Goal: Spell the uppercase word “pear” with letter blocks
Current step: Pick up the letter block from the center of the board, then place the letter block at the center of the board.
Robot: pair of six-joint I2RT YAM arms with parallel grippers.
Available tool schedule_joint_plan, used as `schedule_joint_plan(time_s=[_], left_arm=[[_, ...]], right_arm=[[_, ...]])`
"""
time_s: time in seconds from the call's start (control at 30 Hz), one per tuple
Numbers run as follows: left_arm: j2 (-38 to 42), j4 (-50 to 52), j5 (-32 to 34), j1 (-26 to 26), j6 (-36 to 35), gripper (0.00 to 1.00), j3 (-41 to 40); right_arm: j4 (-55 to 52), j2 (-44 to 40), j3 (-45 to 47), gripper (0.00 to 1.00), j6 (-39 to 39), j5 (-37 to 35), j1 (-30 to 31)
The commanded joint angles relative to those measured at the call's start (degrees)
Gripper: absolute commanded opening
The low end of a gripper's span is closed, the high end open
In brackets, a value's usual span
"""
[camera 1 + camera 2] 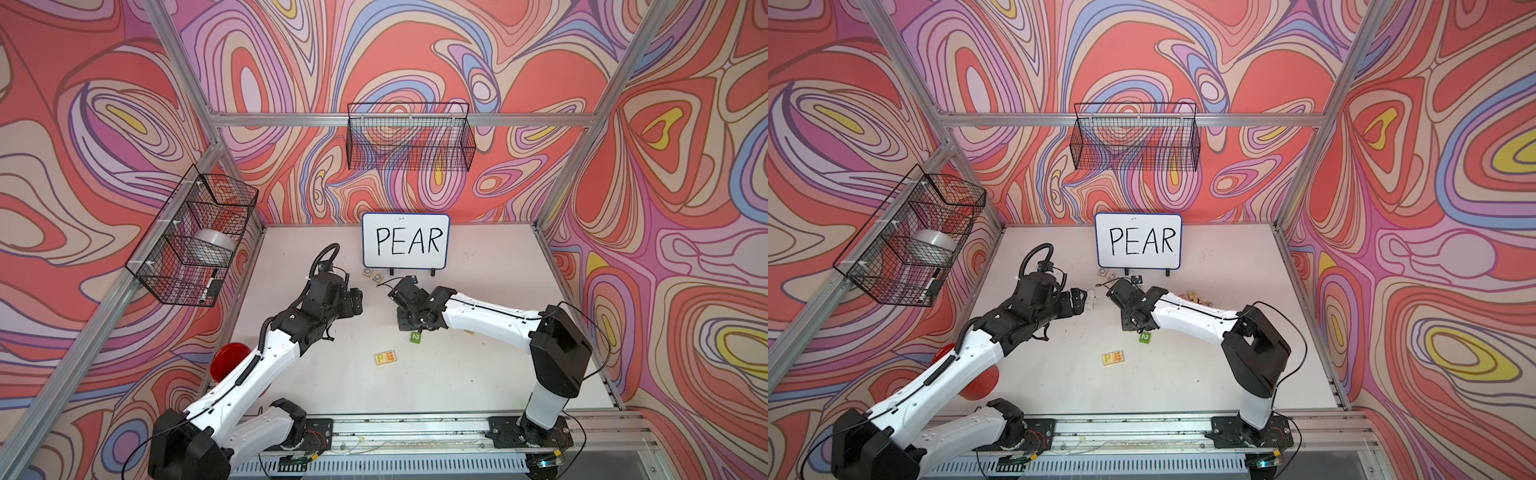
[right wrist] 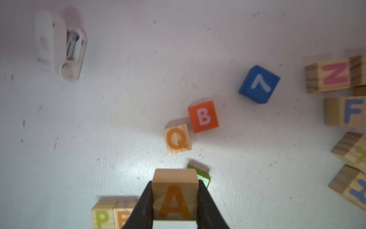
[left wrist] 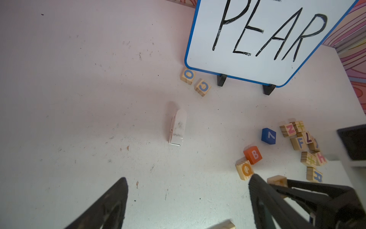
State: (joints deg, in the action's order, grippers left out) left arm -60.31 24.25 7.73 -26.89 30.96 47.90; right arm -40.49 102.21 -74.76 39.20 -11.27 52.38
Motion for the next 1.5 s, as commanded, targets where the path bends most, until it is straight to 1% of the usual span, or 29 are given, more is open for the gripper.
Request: schedule_joint_plan(time_s=[0.0, 0.17, 0.33, 1.0, 1.17, 1.33, 1.47], left_arm=[[2.9, 3.3, -0.6, 0.2, 2.0, 0.91, -1.9], [7.9, 4.7, -0.1, 0.1, 3.4, 0.91, -4.2], [11.2, 5.4, 0.0, 0.0, 4.0, 0.92, -6.0], [14.1, 5.5, 0.6, 0.1, 4.6, 0.92, -7.1], [14.3, 5.5, 0.6, 0.1, 4.6, 0.92, -7.3], [14.1, 5.3, 0.8, 0.1, 4.7, 0.92, -7.2], [13.7, 5.3, 0.8, 0.1, 4.6, 0.92, -7.1]], right_arm=[[1.3, 1.4, 1.0, 0.31, -2.9, 2.4, 2.8], [2.8, 2.5, 3.9, 0.31, -1.5, 3.2, 4.8], [2.4, 2.7, 5.7, 0.31, 0.1, 2.7, 6.2], [4.6, 6.2, 6.8, 0.32, 0.8, 5.6, 7.6], [4.6, 6.1, 6.8, 0.34, 0.9, 5.2, 7.7], [3.8, 5.7, 6.6, 0.43, 1.0, 4.3, 7.6], [2.8, 4.8, 6.1, 0.44, 1.1, 3.2, 7.7]])
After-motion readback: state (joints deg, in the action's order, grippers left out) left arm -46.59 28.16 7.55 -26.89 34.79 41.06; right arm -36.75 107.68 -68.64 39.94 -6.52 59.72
